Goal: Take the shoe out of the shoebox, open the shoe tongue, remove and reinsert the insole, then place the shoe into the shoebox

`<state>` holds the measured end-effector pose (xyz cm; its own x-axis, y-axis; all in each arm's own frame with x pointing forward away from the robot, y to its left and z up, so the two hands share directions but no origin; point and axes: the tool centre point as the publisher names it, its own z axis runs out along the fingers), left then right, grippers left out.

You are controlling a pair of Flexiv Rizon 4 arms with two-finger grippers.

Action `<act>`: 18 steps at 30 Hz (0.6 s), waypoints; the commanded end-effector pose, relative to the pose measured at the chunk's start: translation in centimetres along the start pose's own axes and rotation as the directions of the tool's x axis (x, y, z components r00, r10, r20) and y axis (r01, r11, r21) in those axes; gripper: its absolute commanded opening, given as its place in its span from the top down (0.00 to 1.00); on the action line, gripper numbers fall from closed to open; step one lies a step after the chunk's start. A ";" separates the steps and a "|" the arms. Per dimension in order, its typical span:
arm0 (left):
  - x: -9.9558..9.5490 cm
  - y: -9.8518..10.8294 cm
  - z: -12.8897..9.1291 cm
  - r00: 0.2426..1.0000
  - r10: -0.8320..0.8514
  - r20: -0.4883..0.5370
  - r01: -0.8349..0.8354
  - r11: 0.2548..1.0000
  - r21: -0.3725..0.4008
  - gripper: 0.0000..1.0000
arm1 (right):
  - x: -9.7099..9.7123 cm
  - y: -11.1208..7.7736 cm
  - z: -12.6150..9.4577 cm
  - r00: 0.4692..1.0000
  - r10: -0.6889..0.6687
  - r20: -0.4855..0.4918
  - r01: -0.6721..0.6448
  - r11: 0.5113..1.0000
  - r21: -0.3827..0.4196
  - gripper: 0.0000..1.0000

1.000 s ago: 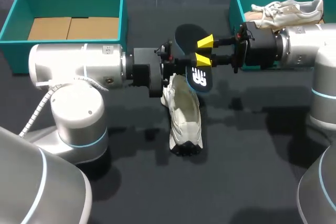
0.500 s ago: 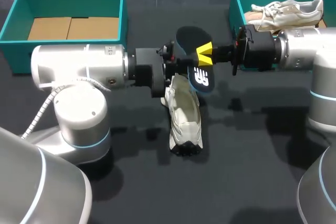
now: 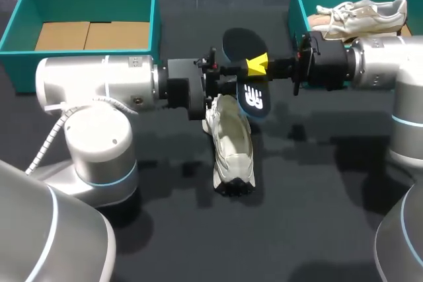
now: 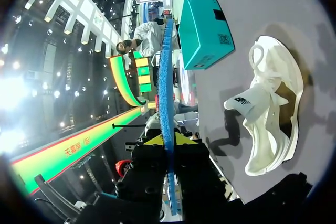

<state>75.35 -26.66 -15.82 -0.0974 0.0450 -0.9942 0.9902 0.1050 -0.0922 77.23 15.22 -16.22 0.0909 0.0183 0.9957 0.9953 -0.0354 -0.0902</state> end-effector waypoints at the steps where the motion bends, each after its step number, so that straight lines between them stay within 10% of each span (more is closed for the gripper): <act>1: -0.9 -0.7 -4.5 1.000 -0.012 -0.013 0.012 1.000 0.012 0.00 | -0.4 -0.4 -0.8 1.000 0.002 -0.003 -0.002 1.000 -0.009 1.00; 10: -2.4 1.1 -11.1 0.977 0.025 -0.210 0.005 0.990 0.144 0.00 | -1.4 -1.0 -1.2 1.000 0.007 -0.002 -0.007 1.000 -0.017 1.00; 18: -2.4 1.1 -11.1 0.977 0.025 -0.210 0.005 0.990 0.144 0.00 | -2.8 -1.1 -1.1 1.000 -0.003 -0.011 0.003 1.000 0.013 1.00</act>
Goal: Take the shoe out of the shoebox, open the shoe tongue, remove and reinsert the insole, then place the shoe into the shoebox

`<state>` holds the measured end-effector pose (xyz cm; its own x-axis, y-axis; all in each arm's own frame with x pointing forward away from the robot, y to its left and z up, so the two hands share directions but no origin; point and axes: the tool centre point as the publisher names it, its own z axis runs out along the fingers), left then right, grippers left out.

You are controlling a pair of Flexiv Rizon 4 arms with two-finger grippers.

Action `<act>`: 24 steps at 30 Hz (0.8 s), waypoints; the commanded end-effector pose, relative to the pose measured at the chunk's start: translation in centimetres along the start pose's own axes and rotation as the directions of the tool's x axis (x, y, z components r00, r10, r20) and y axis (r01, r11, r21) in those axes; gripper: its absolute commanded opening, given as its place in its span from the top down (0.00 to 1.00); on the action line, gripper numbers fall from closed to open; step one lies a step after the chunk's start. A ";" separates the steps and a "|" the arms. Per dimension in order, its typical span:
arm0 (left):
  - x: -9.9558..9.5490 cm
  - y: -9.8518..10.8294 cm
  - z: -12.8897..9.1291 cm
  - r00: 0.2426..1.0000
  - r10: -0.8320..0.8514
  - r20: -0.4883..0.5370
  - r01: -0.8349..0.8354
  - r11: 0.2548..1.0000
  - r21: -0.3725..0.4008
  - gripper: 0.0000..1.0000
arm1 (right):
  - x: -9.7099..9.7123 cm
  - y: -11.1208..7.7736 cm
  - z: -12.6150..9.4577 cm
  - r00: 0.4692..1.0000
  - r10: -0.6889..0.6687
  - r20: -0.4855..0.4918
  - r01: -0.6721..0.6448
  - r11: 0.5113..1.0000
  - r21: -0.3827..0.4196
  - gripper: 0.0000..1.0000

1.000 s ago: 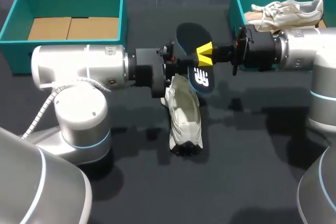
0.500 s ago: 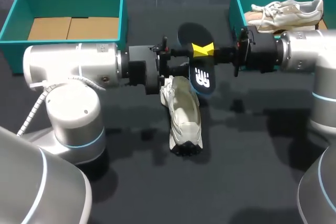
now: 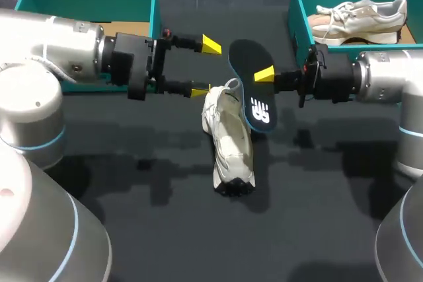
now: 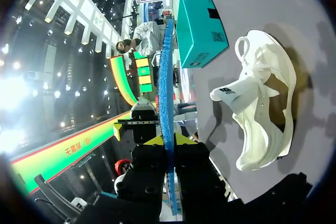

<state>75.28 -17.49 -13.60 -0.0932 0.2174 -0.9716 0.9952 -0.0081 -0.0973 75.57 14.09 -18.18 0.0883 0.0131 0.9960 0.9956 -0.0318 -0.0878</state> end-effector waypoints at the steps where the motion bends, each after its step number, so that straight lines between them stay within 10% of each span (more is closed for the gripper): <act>1: -0.3 0.2 -1.9 0.999 0.001 -0.039 0.001 0.999 0.032 0.00 | -0.8 0.3 0.1 1.000 -0.002 -0.008 0.003 1.000 0.012 1.00; 10: -0.3 0.2 -1.9 0.999 0.001 -0.039 0.001 0.999 0.032 0.00 | -1.9 0.2 0.5 0.999 -0.033 -0.004 0.033 0.999 0.039 1.00; 19: -4.1 3.4 -2.9 0.888 0.099 -0.448 -0.118 0.993 -0.013 0.00 | -3.0 0.0 0.7 1.000 -0.029 -0.007 0.029 0.999 0.025 1.00; 24: -4.1 3.4 -2.9 0.888 0.099 -0.448 -0.118 0.993 -0.013 0.00 | -3.1 0.0 0.6 1.000 -0.025 -0.009 0.025 0.999 0.021 1.00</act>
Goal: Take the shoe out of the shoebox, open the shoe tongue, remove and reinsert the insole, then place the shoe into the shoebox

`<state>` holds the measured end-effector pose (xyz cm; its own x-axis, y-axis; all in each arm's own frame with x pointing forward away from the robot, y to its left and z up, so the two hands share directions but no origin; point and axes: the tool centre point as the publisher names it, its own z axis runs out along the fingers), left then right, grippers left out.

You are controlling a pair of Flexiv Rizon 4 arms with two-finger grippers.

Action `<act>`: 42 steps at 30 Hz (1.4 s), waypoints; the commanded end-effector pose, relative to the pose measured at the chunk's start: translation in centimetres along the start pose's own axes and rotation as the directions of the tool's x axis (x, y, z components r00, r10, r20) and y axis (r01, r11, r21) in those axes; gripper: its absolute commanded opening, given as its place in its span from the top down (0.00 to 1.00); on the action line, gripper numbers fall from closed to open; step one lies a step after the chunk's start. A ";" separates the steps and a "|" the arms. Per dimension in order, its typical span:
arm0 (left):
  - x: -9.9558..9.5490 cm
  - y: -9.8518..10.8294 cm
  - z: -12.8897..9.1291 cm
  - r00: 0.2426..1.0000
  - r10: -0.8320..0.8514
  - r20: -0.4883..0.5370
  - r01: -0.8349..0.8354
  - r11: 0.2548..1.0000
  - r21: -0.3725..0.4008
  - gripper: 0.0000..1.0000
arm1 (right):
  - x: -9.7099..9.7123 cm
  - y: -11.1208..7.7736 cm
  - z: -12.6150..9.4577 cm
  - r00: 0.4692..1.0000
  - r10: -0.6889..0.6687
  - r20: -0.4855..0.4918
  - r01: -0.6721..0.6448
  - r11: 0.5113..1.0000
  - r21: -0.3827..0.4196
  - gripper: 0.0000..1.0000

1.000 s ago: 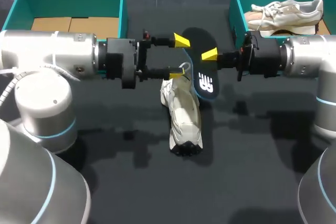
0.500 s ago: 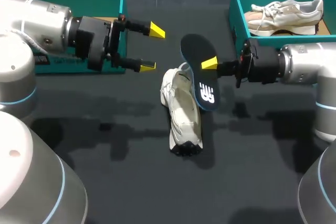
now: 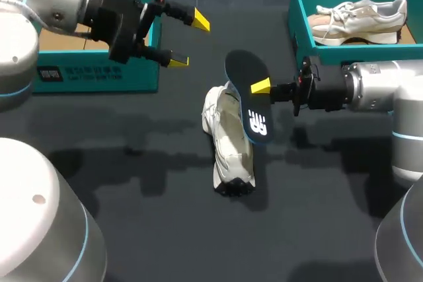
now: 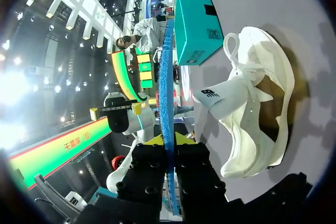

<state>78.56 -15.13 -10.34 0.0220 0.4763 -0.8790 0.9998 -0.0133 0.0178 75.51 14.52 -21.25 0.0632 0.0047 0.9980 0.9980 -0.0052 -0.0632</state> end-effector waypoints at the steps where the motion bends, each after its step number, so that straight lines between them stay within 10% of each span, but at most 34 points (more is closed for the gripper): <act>1: -1.1 0.6 -0.1 0.983 0.007 -0.184 -0.006 1.000 0.006 0.00 | -0.1 -0.2 0.2 1.000 0.000 0.000 0.000 1.000 -0.005 1.00; 15: -3.2 2.1 0.4 0.942 0.057 -0.330 -0.036 0.997 0.067 0.00 | -0.1 -0.2 0.2 1.000 0.000 0.000 0.000 1.000 -0.005 1.00; 42: -5.2 4.6 4.1 0.597 0.003 -0.802 0.218 0.962 0.166 0.00 | -0.1 -0.2 0.2 1.000 0.000 0.000 0.000 1.000 -0.005 1.00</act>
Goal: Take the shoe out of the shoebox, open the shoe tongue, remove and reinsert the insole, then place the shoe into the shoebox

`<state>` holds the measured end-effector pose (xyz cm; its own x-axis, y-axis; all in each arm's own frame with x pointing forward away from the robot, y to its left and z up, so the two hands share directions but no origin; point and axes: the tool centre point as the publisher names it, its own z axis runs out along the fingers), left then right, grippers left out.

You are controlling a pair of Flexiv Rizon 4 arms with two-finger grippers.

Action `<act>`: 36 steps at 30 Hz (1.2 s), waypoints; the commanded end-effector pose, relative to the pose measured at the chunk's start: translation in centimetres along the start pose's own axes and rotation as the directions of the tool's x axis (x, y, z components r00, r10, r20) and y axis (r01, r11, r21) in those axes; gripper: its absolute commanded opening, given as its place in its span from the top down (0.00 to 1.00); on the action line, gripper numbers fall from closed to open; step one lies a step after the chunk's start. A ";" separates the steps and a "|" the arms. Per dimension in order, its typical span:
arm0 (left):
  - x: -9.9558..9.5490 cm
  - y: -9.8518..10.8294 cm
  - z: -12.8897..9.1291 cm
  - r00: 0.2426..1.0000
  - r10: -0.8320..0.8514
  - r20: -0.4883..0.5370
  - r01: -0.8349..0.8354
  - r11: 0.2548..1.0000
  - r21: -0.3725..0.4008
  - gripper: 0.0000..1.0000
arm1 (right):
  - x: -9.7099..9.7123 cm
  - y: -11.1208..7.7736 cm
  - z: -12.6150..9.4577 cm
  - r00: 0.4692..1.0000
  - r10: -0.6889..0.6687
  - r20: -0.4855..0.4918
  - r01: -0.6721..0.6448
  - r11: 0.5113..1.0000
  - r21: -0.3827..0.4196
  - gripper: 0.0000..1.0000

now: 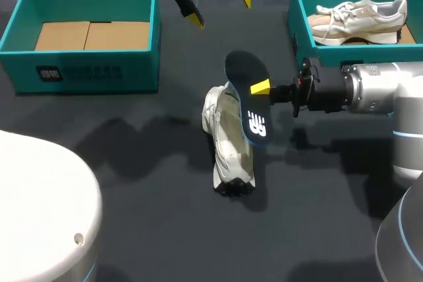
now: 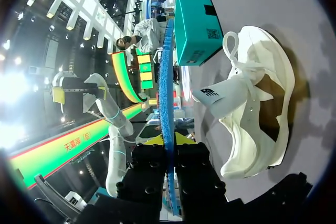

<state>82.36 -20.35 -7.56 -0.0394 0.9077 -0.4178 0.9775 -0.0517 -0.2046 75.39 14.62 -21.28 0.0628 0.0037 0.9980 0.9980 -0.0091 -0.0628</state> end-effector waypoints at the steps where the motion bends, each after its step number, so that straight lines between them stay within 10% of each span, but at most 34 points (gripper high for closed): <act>1: -0.8 0.8 0.4 0.955 -0.005 -0.295 0.020 0.999 0.049 0.00 | 0.0 -0.1 0.1 1.000 0.000 0.001 0.000 1.000 -0.001 1.00; 36: -3.0 1.7 4.0 0.831 -0.190 -0.524 0.208 0.978 -0.025 0.00 | 0.0 -0.1 0.1 1.000 0.000 0.001 0.000 1.000 -0.001 1.00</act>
<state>83.15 -24.49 -10.36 -0.1214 0.9858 0.1162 0.9522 0.1487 -0.2669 75.47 14.65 -21.30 0.0635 0.0028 0.9980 0.9979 -0.0086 -0.0635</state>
